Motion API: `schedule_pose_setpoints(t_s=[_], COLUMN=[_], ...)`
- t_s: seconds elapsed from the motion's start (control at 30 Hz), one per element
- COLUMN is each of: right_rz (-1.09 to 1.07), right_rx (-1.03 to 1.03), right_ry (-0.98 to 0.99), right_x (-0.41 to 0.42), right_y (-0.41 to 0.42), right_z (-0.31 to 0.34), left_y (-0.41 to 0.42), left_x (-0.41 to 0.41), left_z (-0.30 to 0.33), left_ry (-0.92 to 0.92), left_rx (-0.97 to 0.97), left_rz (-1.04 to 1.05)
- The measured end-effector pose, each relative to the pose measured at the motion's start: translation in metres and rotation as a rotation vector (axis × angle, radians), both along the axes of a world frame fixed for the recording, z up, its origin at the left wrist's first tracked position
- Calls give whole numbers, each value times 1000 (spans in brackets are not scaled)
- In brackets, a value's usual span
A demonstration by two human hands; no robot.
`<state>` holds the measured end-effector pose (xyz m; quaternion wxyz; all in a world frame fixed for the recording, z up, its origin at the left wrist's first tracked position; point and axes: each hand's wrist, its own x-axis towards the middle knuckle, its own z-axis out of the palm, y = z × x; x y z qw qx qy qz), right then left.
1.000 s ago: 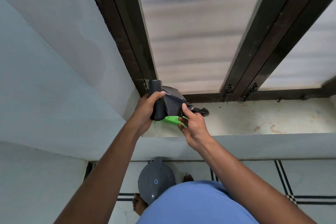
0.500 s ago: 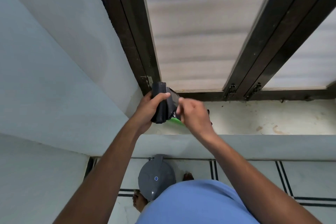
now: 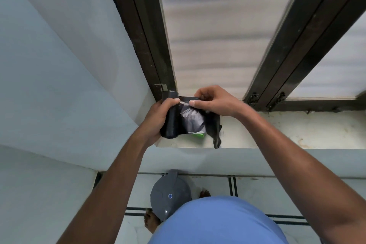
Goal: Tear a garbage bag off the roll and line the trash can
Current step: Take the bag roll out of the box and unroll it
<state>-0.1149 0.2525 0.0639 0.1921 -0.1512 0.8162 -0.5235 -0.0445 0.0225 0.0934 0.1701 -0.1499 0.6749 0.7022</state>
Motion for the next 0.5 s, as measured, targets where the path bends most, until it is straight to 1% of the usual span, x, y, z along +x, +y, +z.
schedule_pose_setpoints(t_s=[0.07,0.13,0.23,0.3,0.37,0.5], right_rz=[14,20,26,10,-16,-47], right_rx=[30,42,44,79,90,118], right_ry=[21,34,39,75,100,107], right_x=[-4,-7,-8,-9,-12,-12], right_y=[4,8,10,9,13,18], right_z=[2,4,9,11,9,5], left_y=[-1,-2,-2,-3,-5,-7], left_x=[1,0,-2,-4,-7,-8], left_z=[1,1,-1,-4,-7,-7], left_ry=[-65,-29,36,11,-36,-66], left_rx=[69,106,45,58,113,169], left_rz=[45,15,-30,2,21,-56])
